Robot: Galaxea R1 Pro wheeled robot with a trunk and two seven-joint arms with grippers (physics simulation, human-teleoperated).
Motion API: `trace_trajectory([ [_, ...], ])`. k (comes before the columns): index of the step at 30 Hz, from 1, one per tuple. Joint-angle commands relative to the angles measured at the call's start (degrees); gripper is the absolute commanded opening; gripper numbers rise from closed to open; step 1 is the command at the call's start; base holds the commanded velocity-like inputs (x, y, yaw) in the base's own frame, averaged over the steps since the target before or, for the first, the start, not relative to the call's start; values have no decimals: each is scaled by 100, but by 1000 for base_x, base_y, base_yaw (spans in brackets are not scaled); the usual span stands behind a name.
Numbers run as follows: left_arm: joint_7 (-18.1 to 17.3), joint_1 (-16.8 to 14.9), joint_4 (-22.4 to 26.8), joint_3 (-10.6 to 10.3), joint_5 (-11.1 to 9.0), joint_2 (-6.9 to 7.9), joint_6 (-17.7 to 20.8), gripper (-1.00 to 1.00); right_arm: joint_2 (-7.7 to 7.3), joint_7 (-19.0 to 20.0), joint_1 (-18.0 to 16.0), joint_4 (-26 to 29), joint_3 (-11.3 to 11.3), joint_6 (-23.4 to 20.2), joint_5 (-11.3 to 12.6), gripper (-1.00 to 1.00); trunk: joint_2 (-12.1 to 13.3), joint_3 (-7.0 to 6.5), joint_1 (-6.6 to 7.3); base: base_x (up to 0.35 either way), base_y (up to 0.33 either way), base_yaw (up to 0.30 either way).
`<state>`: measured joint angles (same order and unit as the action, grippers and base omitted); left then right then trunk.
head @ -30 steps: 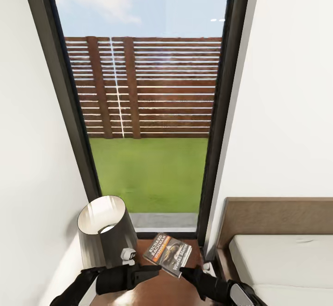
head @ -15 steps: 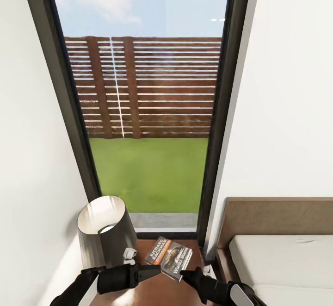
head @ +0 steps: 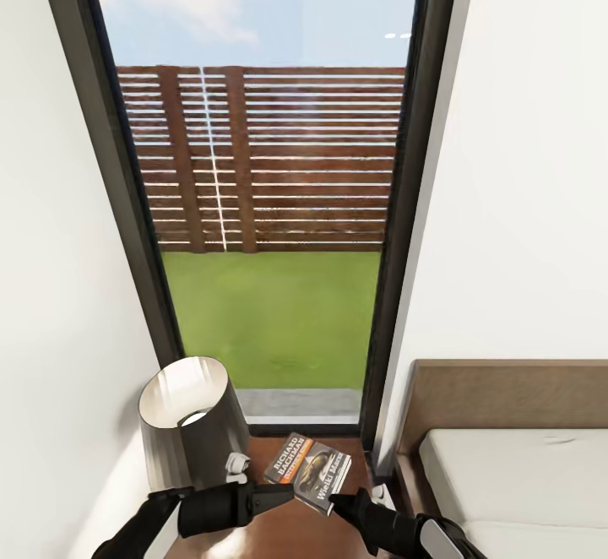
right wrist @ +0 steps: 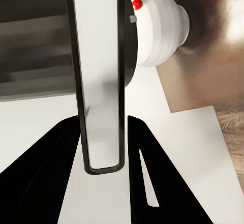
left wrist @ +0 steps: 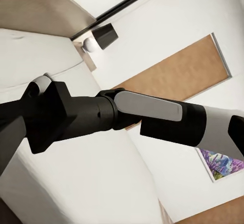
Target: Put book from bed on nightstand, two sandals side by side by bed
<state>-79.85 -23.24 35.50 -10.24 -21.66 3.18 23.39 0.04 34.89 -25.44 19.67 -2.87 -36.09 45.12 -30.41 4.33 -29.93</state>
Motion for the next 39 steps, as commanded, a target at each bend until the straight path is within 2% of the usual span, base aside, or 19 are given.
trace_trajectory([
  [1, -4, -5, 1, -35, -49, -1, 60, 100, -4, -8, -5, 2, -29, -21, 49, -100, -52, 30, -25, 0, 0, 0],
  [7, 1, -5, 1, -31, -40, -51, 56, 100, -2, -9, -5, 2, -27, -21, 49, -100, -293, 138, -157, 0, 0, 0],
  [39, 5, -5, -8, -39, -41, -61, 52, 100, -4, 50, -5, 17, -24, 10, 49, -100, -1577, 712, -860, 0, 0, 0],
])
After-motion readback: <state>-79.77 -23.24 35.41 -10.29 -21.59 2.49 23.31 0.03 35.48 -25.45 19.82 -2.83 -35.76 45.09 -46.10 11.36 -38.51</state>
